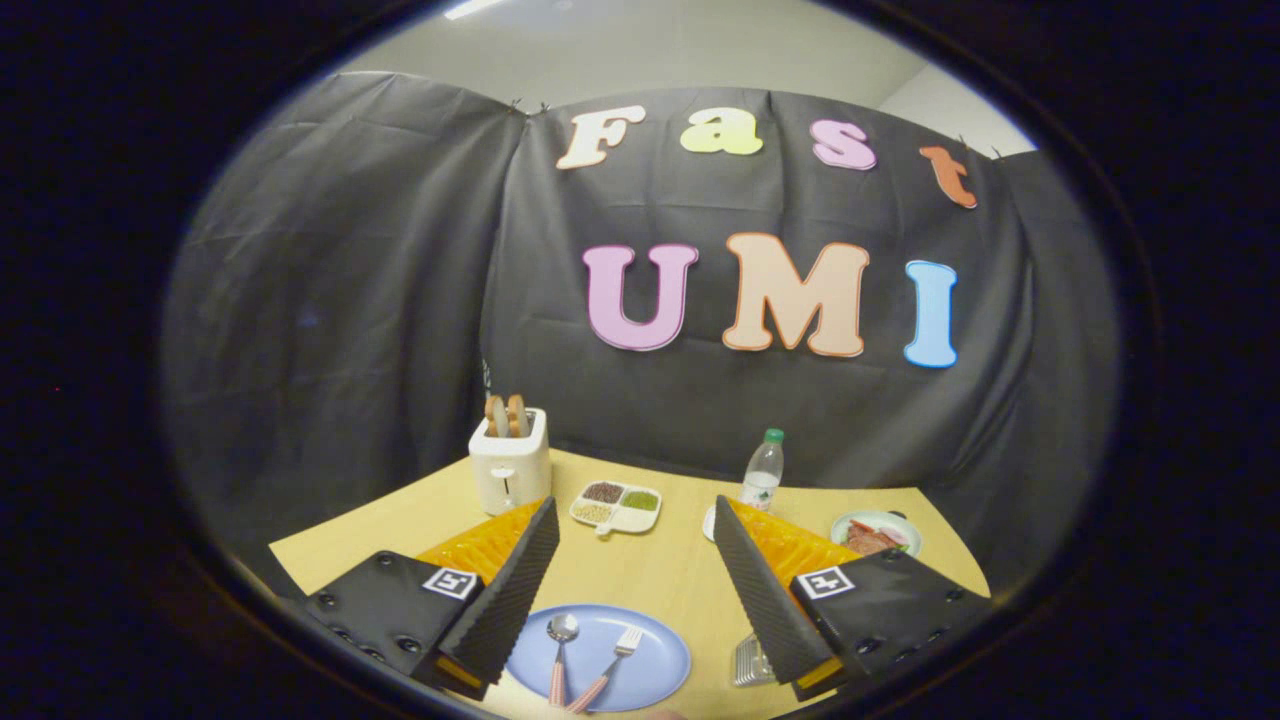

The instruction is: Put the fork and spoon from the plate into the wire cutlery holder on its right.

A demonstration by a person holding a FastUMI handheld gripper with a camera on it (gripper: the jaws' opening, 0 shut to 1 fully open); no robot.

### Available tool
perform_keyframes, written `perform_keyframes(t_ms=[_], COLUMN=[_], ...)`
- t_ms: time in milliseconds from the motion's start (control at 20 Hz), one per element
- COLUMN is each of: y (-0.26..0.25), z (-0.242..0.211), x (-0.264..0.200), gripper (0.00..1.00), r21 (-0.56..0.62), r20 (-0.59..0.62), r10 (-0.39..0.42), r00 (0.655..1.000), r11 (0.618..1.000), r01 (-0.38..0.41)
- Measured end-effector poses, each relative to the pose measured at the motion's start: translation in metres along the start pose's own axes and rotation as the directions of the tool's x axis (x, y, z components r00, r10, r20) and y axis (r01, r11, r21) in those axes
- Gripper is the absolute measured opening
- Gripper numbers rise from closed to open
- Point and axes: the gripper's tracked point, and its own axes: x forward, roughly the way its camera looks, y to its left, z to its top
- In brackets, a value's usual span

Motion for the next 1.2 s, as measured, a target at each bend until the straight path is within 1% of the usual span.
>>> perform_keyframes(t_ms=[250, 450, 750, 900, 1100, 1200], y=[0.011, 0.013, 0.011, 0.009, 0.008, 0.010], z=[-0.049, -0.090, -0.150, -0.186, -0.221, -0.234], x=[0.006, 0.008, 0.009, 0.007, 0.006, 0.005], gripper=[0.99, 0.99, 0.99, 1.00, 1.00, 1.00], r21=[-0.033, -0.014, 0.000, -0.003, 0.013, 0.012], r20=[-0.128, -0.231, -0.375, -0.459, -0.532, -0.560], r10=[0.029, 0.032, 0.018, 0.010, 0.003, 0.007], r00=[0.991, 0.972, 0.927, 0.888, 0.847, 0.829], r11=[0.999, 0.999, 1.000, 1.000, 1.000, 1.000], r01=[-0.033, -0.036, -0.020, -0.013, 0.004, 0.000])
